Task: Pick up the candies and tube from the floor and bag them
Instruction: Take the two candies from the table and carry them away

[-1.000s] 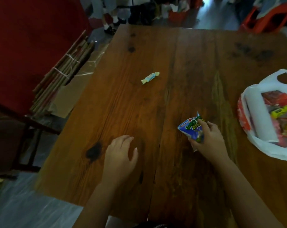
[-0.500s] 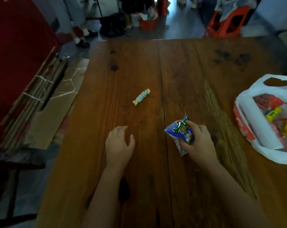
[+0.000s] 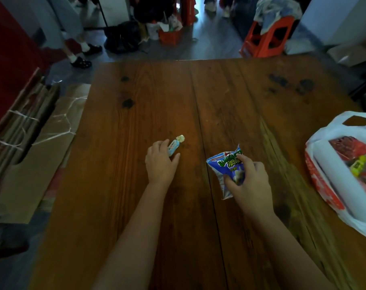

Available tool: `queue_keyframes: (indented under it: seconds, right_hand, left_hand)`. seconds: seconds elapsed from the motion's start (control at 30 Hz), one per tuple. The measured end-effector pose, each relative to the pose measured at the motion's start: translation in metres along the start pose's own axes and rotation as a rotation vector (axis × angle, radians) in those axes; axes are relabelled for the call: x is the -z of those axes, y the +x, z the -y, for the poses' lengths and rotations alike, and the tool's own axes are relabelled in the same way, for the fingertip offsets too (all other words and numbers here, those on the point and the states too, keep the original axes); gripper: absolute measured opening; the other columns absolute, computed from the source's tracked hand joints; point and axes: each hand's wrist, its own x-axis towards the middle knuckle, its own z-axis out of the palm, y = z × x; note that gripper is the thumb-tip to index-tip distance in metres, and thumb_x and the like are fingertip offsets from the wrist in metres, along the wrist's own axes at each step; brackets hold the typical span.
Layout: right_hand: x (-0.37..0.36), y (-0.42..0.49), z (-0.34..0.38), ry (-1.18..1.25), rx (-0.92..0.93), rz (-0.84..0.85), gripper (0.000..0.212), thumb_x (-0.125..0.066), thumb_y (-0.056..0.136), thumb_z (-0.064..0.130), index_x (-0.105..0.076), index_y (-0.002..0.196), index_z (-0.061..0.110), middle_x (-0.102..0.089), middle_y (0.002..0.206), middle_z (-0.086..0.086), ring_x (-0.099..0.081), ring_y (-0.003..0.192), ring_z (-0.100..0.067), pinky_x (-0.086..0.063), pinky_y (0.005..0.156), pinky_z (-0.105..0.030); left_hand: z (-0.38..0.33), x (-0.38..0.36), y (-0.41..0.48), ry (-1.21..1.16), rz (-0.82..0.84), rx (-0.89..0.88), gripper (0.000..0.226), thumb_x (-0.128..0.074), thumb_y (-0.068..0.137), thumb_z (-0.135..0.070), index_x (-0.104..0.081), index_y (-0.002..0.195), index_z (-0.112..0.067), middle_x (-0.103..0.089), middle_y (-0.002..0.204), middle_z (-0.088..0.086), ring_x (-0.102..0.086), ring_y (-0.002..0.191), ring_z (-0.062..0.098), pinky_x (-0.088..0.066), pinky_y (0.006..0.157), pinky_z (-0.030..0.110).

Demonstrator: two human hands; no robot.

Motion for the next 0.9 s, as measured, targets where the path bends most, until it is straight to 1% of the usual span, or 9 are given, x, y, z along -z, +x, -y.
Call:
queue_keyframes:
  seconds: [0.07,0.2,0.37,0.43,0.5,0.6,0.67,0.77,0.9]
  right_hand:
    - [-0.002,0.001,-0.003,-0.008,-0.017,0.003,0.065,-0.066,0.075,0.036,-0.038,0.131,0.021,-0.046,0.111,-0.006,-0.047,0.097,-0.015,-0.053,0.076,-0.040]
    - [-0.002,-0.002,-0.007,-0.018,-0.017,0.023,0.065,-0.067,0.075,0.036,-0.038,0.131,0.022,-0.046,0.110,-0.005,-0.048,0.096,-0.014,-0.054,0.073,-0.038]
    - [0.004,-0.015,-0.013,-0.021,0.015,0.055,0.066,-0.066,0.074,0.037,-0.038,0.131,0.022,-0.046,0.109,-0.004,-0.047,0.095,-0.014,-0.053,0.074,-0.037]
    - [0.009,-0.026,-0.016,-0.025,0.034,0.075,0.067,-0.067,0.074,0.036,-0.037,0.132,0.022,-0.047,0.110,-0.005,-0.047,0.094,-0.013,-0.053,0.075,-0.038]
    - [0.015,-0.039,-0.020,-0.014,0.051,0.102,0.067,-0.068,0.074,0.034,-0.037,0.132,0.022,-0.047,0.110,-0.005,-0.047,0.094,-0.013,-0.053,0.075,-0.039]
    - [0.027,-0.065,-0.029,-0.015,0.091,0.151,0.067,-0.069,0.074,0.033,-0.038,0.132,0.021,-0.048,0.111,-0.006,-0.047,0.093,-0.012,-0.053,0.073,-0.035]
    - [0.037,-0.085,-0.037,-0.017,0.130,0.160,0.067,-0.070,0.073,0.031,-0.040,0.131,0.018,-0.049,0.110,-0.008,-0.046,0.092,-0.012,-0.051,0.071,-0.033]
    - [0.052,-0.112,-0.048,0.012,0.157,0.174,0.065,-0.071,0.072,0.028,-0.043,0.129,0.015,-0.051,0.109,-0.011,-0.048,0.092,-0.014,-0.051,0.071,-0.034]
    - [0.068,-0.146,-0.061,0.026,0.230,0.219,0.065,-0.072,0.072,0.027,-0.043,0.129,0.014,-0.051,0.108,-0.011,-0.049,0.090,-0.015,-0.051,0.068,-0.032]
  left_hand:
    - [-0.003,-0.007,0.008,-0.003,-0.001,-0.007,0.051,-0.059,0.086,-0.032,-0.043,0.132,-0.015,-0.048,0.129,0.005,-0.041,0.117,0.019,-0.035,0.096,0.032]
    - [-0.004,-0.009,0.010,-0.039,-0.047,-0.022,0.033,-0.059,0.086,-0.018,-0.054,0.119,-0.012,-0.057,0.113,0.006,-0.048,0.102,0.018,-0.042,0.087,0.032]
    - [-0.007,0.008,-0.023,-0.165,-0.068,-0.036,0.027,-0.060,0.085,-0.013,-0.058,0.111,-0.012,-0.057,0.106,0.003,-0.048,0.096,0.012,-0.045,0.085,0.031]
    - [-0.007,0.019,-0.047,-0.220,-0.055,-0.063,0.026,-0.061,0.083,-0.011,-0.058,0.109,-0.013,-0.057,0.104,0.001,-0.048,0.095,0.010,-0.046,0.083,0.031]
    - [-0.006,0.032,-0.077,-0.247,-0.039,-0.088,0.025,-0.063,0.082,-0.010,-0.059,0.107,-0.013,-0.056,0.101,-0.001,-0.048,0.093,0.009,-0.045,0.079,0.027]
    - [-0.001,0.049,-0.131,-0.256,-0.039,-0.133,0.025,-0.065,0.079,-0.006,-0.060,0.103,-0.012,-0.056,0.097,-0.002,-0.051,0.089,0.009,-0.043,0.074,0.019]
    - [0.001,0.060,-0.169,-0.254,-0.014,-0.106,0.026,-0.065,0.079,-0.006,-0.059,0.103,-0.014,-0.055,0.097,-0.005,-0.050,0.089,0.005,-0.042,0.073,0.017]
    - [-0.001,0.075,-0.219,-0.233,0.005,-0.043,0.028,-0.065,0.080,-0.009,-0.058,0.106,-0.017,-0.053,0.100,-0.010,-0.048,0.092,-0.001,-0.040,0.073,0.015]
    - [-0.010,0.089,-0.272,-0.212,-0.019,-0.044,0.030,-0.066,0.079,-0.009,-0.057,0.106,-0.019,-0.054,0.100,-0.010,-0.050,0.095,0.000,-0.042,0.074,0.016]
